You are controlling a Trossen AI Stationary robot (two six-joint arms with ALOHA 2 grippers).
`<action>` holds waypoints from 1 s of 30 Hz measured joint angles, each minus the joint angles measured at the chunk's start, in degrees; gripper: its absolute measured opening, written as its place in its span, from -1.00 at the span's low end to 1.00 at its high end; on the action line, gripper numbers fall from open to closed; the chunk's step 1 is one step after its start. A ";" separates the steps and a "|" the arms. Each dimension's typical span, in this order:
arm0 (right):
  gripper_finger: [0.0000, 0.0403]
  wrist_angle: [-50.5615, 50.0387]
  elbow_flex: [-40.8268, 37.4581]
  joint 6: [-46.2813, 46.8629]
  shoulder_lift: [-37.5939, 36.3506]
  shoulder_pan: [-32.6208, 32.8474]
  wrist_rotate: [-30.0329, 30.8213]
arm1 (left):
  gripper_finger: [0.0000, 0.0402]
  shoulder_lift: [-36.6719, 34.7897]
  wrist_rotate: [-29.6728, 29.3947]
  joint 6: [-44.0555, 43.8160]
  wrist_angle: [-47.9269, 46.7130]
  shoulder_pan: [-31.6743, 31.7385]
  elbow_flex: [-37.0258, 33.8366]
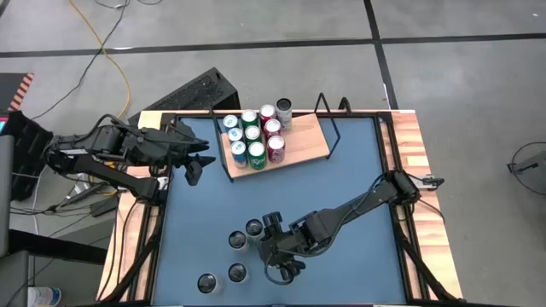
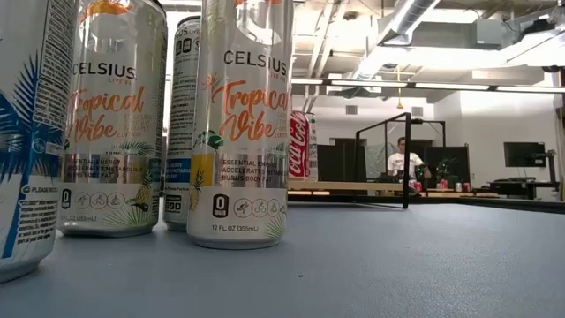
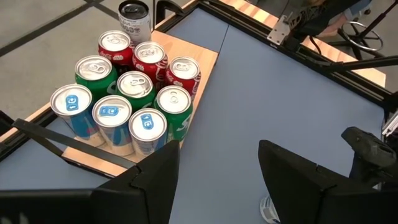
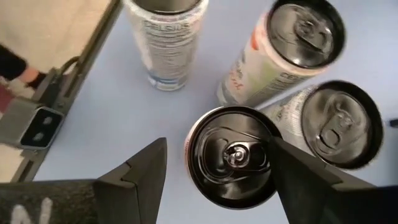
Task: Place canned beverage on shelf
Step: Put the top right white yellow soda can on the shelf
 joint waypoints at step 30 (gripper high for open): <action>0.29 0.61 3.79 3.20 -0.10 1.64 8.70 | 0.03 0.00 -0.68 0.70 0.00 0.00 0.01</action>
